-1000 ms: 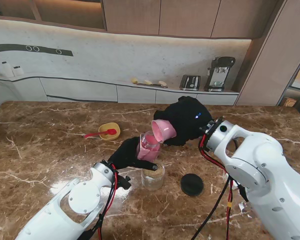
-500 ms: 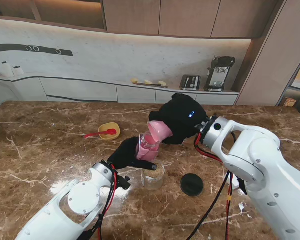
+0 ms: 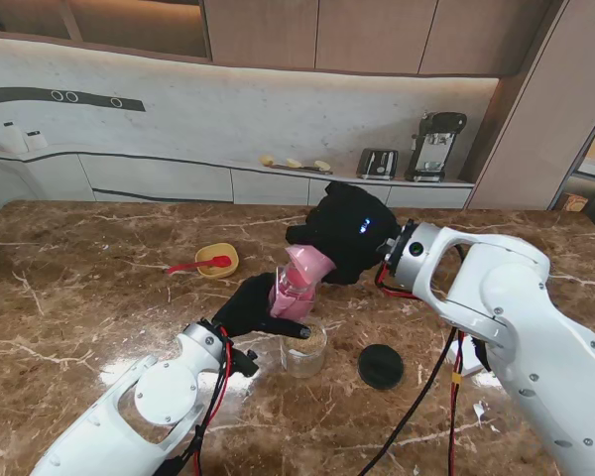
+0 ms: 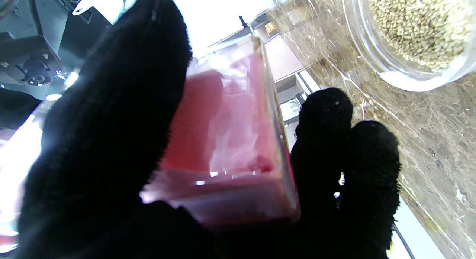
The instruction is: Measure grain into the airtight container
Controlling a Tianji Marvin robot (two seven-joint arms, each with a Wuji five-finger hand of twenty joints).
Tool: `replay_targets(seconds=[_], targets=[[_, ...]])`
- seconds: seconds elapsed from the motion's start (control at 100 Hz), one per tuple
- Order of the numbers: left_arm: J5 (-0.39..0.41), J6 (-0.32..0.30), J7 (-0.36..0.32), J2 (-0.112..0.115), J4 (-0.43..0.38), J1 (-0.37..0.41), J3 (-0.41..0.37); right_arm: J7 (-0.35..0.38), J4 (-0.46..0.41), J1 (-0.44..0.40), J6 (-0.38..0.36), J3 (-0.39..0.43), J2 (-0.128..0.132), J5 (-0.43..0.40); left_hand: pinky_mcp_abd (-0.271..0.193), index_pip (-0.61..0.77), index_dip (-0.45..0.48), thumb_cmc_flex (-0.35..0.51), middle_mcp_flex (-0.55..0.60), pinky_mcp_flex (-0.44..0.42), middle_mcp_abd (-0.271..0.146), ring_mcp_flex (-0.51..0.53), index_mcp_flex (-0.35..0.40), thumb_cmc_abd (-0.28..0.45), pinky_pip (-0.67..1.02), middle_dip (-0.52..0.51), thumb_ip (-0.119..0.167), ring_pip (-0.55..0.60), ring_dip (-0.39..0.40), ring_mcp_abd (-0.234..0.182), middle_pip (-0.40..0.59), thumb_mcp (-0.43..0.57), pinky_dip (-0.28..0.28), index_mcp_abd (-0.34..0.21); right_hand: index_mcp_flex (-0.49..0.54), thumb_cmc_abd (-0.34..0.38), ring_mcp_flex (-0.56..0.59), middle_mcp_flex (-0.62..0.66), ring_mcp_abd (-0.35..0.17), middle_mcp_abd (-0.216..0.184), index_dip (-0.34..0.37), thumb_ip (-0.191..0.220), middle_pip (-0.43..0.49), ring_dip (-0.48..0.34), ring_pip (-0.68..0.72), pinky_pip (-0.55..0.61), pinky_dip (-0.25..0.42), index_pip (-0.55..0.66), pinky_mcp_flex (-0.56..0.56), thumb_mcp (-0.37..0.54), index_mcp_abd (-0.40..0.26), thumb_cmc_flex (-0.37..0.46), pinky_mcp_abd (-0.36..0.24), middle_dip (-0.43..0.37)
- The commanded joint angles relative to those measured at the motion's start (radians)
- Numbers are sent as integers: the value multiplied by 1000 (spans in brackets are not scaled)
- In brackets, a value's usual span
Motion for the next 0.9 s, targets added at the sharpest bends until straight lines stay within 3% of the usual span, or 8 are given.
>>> replay_targets(seconds=[0.0,0.89], targets=[[-5,1,4,-5,-7,-1,0,21,12,2,-7,-6,6,3,-19,222,17,194,124,11,-70,51,207,506,48,36,-43,32,-9,-48,103,174,0,-167,101,219,49,125,-168,-164,-8,-57,203,32,50,45,17,41,12,222,-127,151,-55,66],[-13,0,3,-5,-4,-2,3,-25,38,39,-55,-40,23,-119,-18,223,10,193,126,16,-68,57,209,504,57,35,-44,40,-11,-49,105,179,-1,-164,107,247,61,137,-178,-174,-24,-56,214,42,62,49,29,42,25,209,-135,165,-64,69]])
